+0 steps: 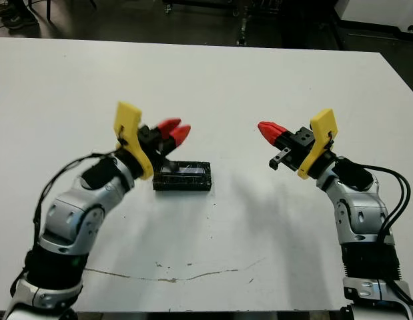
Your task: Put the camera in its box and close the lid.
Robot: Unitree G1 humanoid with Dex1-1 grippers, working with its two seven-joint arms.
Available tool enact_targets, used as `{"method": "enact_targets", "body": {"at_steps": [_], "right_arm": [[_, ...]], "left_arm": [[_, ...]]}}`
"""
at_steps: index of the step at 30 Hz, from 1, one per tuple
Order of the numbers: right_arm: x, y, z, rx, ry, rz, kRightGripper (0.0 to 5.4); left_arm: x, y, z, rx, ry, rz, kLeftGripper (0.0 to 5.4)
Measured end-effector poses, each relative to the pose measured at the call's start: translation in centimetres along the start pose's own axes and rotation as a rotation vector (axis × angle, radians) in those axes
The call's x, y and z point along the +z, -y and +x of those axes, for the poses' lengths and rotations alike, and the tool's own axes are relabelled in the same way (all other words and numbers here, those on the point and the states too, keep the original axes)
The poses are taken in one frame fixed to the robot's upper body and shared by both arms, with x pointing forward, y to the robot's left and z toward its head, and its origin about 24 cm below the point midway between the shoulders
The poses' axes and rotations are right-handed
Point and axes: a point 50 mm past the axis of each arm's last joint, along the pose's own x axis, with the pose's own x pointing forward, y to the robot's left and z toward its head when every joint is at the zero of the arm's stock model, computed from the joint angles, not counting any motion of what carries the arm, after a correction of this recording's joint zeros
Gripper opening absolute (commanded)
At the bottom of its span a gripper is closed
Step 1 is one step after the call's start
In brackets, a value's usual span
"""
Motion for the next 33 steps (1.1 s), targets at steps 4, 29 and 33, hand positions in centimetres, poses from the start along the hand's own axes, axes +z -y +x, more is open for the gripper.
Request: {"method": "enact_targets", "body": {"at_steps": [4, 29, 33], "right_arm": [[0.0, 0.0, -0.1, -0.001, 0.0, 0.006, 0.0], [-0.2, -0.5, -0.1, -0.069, 0.031, 0.013, 0.0], [-0.2, -1.2, 0.1, -0.17, 0.075, 0.023, 0.0]], "left_arm": [[-2.6, -0.4, 0.0, 0.019, -0.11, -0.008, 0.01], [-3.7, -1.6, -1.0, 0.074, -0.111, -0.007, 0.01], [-1.2, -3.1, -2.2, 0.169, 0.046, -0.078, 0.01]]}}
